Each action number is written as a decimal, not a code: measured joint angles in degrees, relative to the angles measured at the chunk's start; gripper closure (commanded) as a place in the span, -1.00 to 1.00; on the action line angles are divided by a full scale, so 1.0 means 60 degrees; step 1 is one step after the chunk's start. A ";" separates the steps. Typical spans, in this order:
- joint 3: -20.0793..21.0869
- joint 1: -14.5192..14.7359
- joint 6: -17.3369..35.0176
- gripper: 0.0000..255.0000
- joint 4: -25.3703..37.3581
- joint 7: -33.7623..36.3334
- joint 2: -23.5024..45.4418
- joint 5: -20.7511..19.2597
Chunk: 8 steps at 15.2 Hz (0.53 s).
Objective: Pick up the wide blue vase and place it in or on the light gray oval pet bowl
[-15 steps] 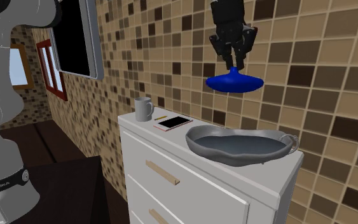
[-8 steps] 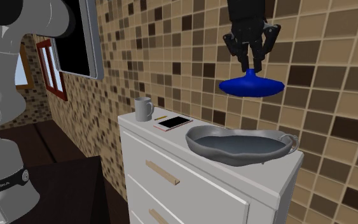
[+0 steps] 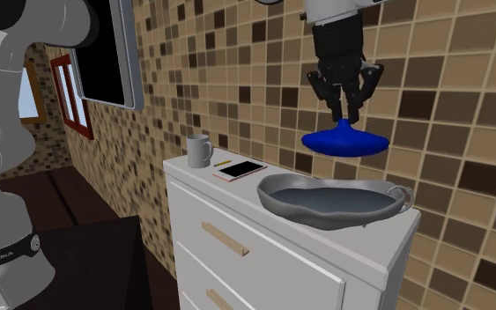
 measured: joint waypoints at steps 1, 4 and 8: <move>0.0002 0.0015 0.0132 1.00 -0.0166 -0.0025 -0.0032 0.0002; 0.0014 0.0044 0.0520 1.00 -0.0567 -0.0104 -0.0039 0.0029; 0.0032 0.0086 0.1027 1.00 -0.1117 -0.0205 -0.0075 0.0066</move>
